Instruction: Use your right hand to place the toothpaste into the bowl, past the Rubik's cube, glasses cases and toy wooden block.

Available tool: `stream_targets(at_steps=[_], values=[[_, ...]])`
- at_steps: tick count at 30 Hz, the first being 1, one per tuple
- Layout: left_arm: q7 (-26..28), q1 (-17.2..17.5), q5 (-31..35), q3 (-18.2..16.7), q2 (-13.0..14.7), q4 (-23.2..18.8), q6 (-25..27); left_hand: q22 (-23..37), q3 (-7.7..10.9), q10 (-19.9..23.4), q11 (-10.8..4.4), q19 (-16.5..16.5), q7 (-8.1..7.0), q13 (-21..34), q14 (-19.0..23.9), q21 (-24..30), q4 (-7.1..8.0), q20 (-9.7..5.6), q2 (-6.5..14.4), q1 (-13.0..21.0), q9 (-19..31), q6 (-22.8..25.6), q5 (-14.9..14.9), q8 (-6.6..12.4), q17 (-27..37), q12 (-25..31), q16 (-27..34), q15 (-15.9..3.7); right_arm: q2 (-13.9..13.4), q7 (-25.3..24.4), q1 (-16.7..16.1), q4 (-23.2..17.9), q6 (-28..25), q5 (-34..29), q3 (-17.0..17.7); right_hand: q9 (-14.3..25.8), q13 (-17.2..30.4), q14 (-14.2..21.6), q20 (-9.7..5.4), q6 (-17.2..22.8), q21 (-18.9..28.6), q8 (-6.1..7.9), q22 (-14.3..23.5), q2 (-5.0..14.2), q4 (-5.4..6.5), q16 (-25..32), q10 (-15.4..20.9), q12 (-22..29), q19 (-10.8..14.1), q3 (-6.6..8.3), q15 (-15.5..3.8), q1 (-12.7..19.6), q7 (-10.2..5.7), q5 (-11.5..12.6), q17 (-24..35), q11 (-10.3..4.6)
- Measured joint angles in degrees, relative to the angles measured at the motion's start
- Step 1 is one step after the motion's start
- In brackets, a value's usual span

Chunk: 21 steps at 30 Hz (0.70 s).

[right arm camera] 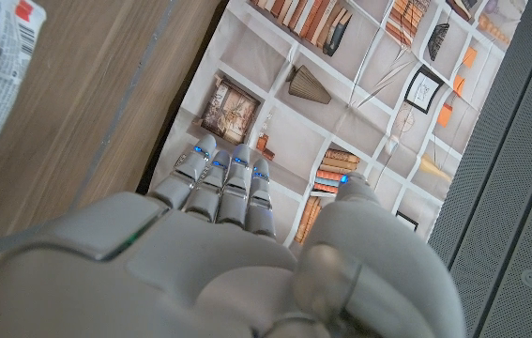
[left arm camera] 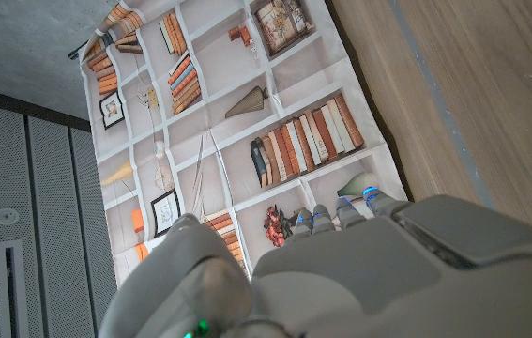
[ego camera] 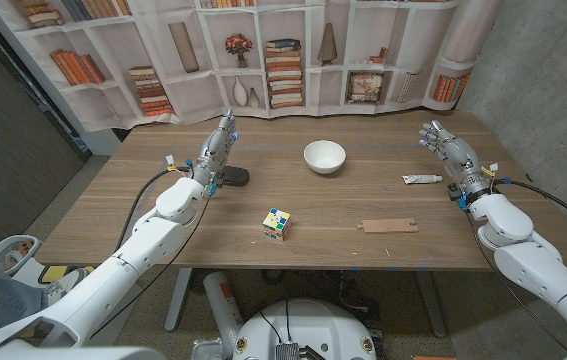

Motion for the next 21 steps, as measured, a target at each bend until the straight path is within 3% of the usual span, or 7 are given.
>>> stream_targets(at_steps=[21], values=[[0.0, -0.9, 1.0, 0.8, 0.3, -1.0, 1.4, 0.0, -0.15, 0.0, 0.00, 0.0, 0.00, 0.0, 0.0, 0.0, -0.15, 0.00, 0.0, 0.0, 0.0, 0.0, 0.0, 0.00, 0.0, 0.0, 0.0, 0.00, -1.0, -6.5, -2.5, -2.6, -1.8, -7.0, 1.1, 0.0, 0.0, -0.2, 0.00, -0.6, -0.7, -0.02, 0.0, 0.32, -0.80, -0.2, -0.4, -0.4, 0.0, 0.49, -0.22, 0.9, -0.61, 0.0, 0.0, -0.39]])
